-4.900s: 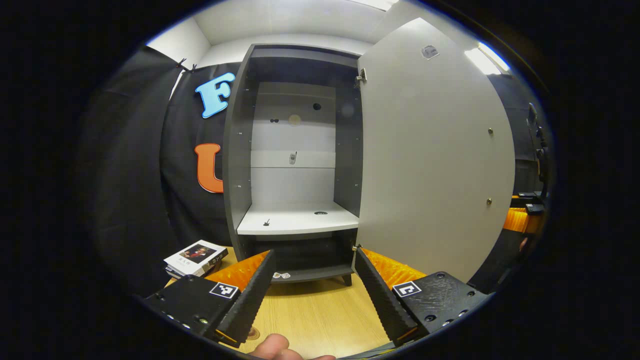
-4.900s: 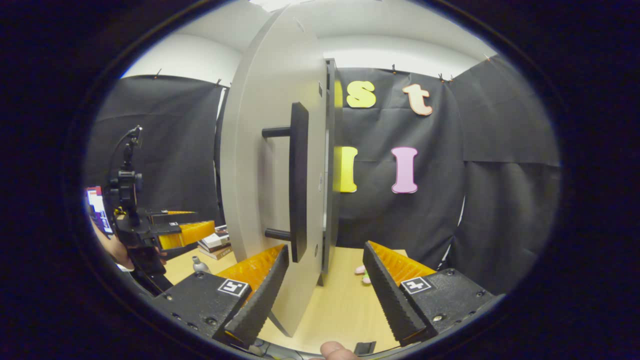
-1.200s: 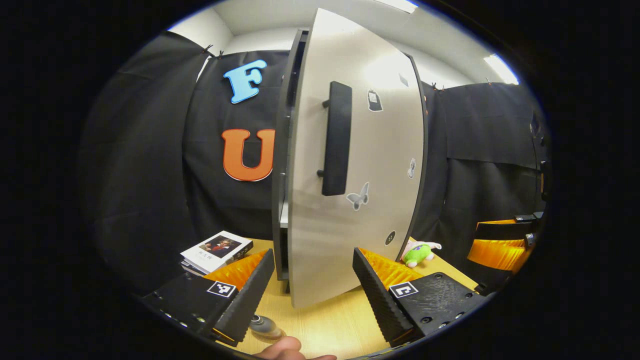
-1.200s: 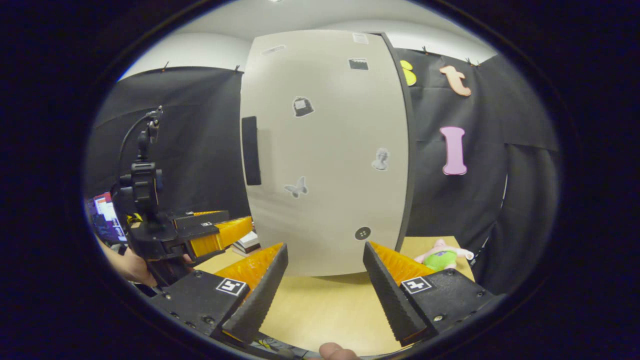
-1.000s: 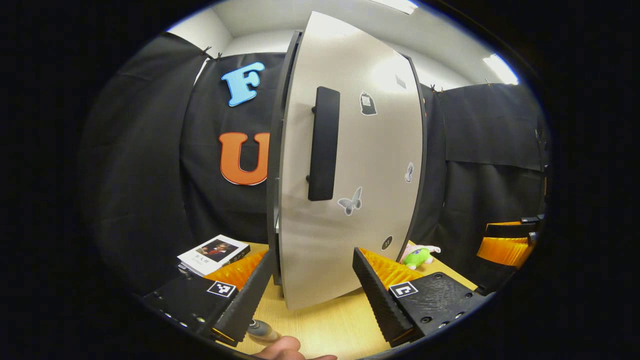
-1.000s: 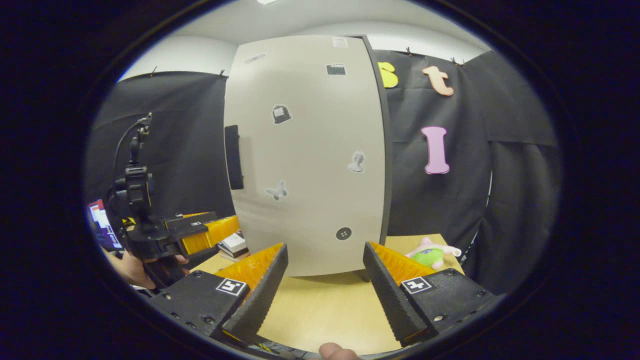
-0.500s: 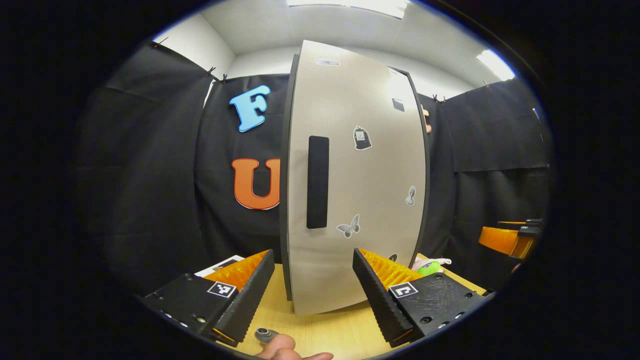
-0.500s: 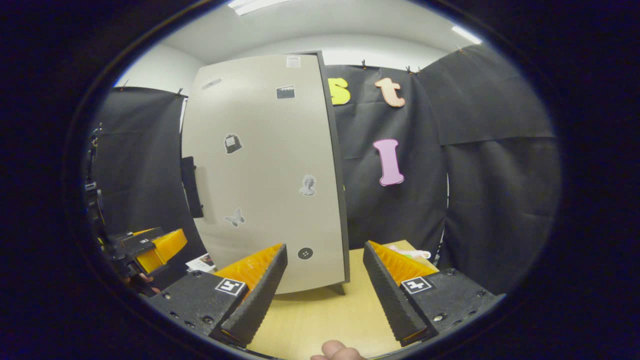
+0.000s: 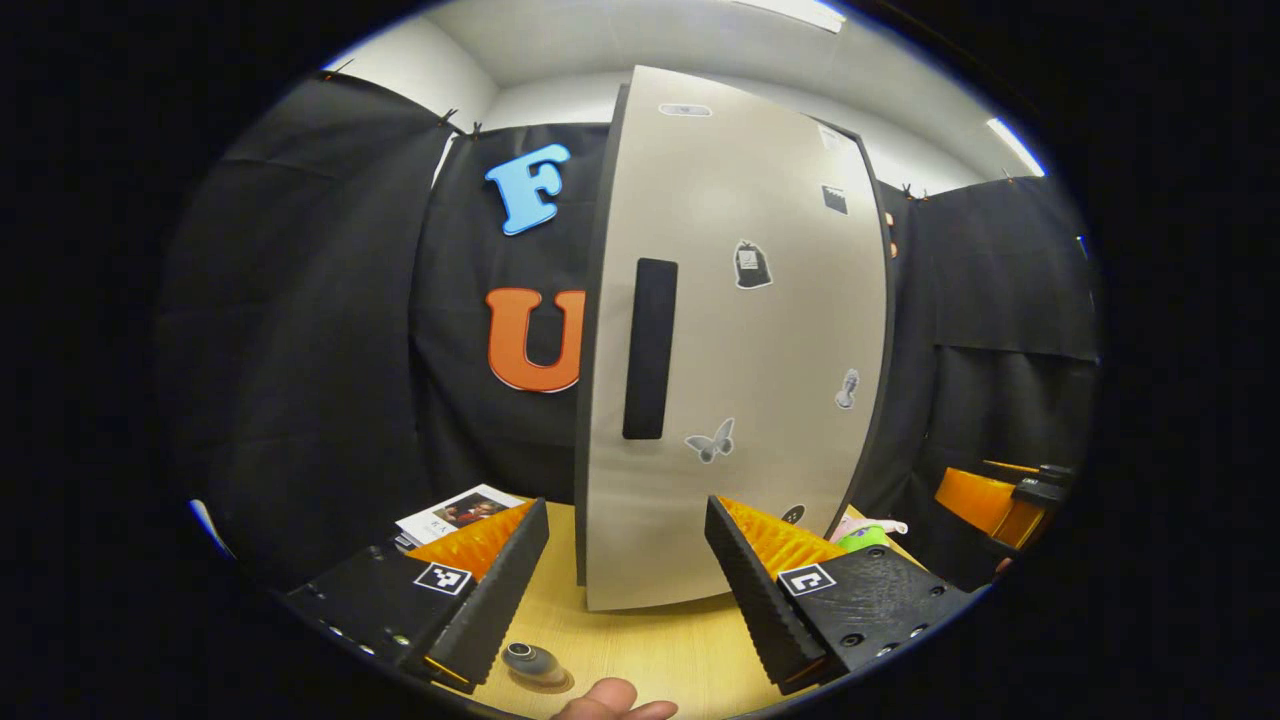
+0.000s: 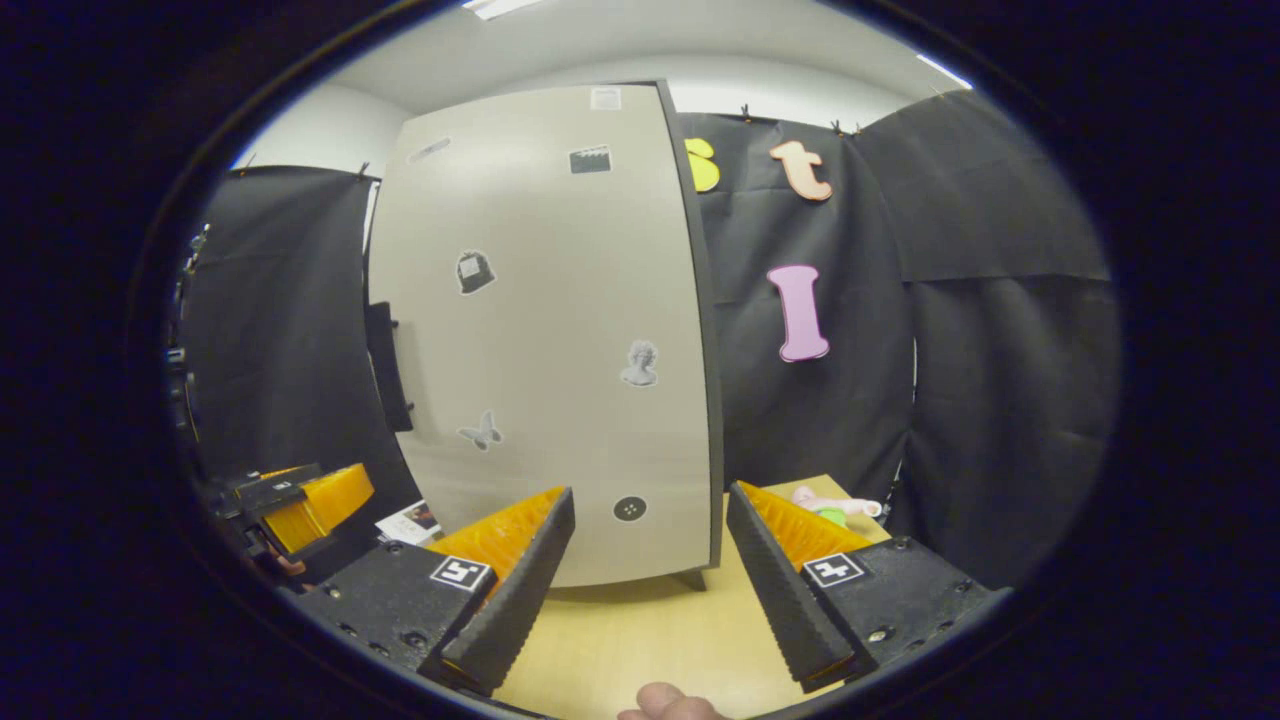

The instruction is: Open the cabinet door with the right hand, grasp the bottle in the cabinet with the left hand and place it on the coaster, then close the cabinet door with the right hand.

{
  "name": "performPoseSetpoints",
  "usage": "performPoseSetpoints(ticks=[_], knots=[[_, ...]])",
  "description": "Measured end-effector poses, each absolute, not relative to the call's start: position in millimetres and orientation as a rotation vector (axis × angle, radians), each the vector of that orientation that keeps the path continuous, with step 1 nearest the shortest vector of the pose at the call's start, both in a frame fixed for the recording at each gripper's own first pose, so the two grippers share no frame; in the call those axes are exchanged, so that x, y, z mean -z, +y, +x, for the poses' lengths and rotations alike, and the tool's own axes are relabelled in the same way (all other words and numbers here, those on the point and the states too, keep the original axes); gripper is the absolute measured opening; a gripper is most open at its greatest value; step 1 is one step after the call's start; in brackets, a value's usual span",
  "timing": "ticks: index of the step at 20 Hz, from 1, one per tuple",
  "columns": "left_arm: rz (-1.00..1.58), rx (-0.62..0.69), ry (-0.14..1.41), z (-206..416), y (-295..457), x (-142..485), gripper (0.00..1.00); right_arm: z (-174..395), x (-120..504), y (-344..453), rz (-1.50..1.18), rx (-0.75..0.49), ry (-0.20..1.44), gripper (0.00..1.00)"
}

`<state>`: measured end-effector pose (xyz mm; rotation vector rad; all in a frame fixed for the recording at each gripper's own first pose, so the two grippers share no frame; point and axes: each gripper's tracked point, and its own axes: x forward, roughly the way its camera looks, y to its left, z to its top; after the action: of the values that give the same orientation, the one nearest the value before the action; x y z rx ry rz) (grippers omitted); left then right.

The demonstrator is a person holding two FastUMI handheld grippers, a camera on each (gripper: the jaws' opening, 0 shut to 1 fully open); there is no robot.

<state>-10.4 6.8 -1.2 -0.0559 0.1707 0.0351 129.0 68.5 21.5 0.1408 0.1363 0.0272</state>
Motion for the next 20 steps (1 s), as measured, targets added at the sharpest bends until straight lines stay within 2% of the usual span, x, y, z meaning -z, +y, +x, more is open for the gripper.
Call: performPoseSetpoints(ticks=[1, 3, 4, 7, 8, 10, 12, 13, 14, 15, 16, 18, 20], knots=[[-0.047, -0.036, 0.162, -8.3, 6.9, -1.2, 0.95, 134.9, -26.0, 74.8, 0.142, -0.044, 0.125, 0.99], [-0.017, -0.031, 0.131, -2.7, 3.3, -9.9, 0.95, 146.3, -30.9, 81.6, 0.117, -0.053, 0.120, 0.99], [-0.002, -0.033, 0.111, -0.5, 1.7, -15.1, 0.95, 149.7, -34.8, 85.6, 0.109, -0.060, 0.110, 0.94], [0.012, -0.022, 0.069, 6.0, -10.9, -21.2, 0.95, 159.7, -39.1, 93.2, 0.096, -0.049, 0.104, 0.99], [0.020, -0.023, 0.059, 6.3, -13.6, -22.7, 0.95, 160.1, -37.1, 95.7, 0.091, -0.049, 0.107, 0.94], [0.026, 0.007, 0.040, 8.5, -25.5, -26.7, 0.95, 157.3, -37.2, 102.6, 0.096, -0.063, 0.093, 0.99], [0.020, 0.026, 0.031, 7.4, -34.1, -27.1, 0.95, 154.8, -40.0, 101.4, 0.077, -0.062, 0.073, 0.99], [0.025, 0.026, 0.021, 7.1, -33.8, -31.3, 0.95, 155.1, -39.5, 100.4, 0.066, -0.055, 0.074, 0.94], [0.030, 0.022, 0.014, 7.5, -33.0, -32.5, 0.95, 155.2, -37.2, 98.1, 0.061, -0.047, 0.079, 0.94], [0.030, 0.027, 0.012, 7.7, -34.9, -31.7, 0.95, 155.9, -36.4, 97.5, 0.064, -0.045, 0.081, 0.94], [0.030, 0.023, 0.010, 8.4, -34.9, -31.2, 0.95, 156.7, -35.5, 97.0, 0.073, -0.048, 0.081, 0.99], [0.036, 0.020, 0.015, 11.8, -32.5, -29.6, 0.95, 155.9, -33.4, 93.0, 0.076, -0.045, 0.085, 0.95], [0.060, -0.010, 0.045, 13.6, -25.8, -25.6, 0.95, 154.8, -32.8, 92.2, 0.071, -0.049, 0.079, 0.99]])
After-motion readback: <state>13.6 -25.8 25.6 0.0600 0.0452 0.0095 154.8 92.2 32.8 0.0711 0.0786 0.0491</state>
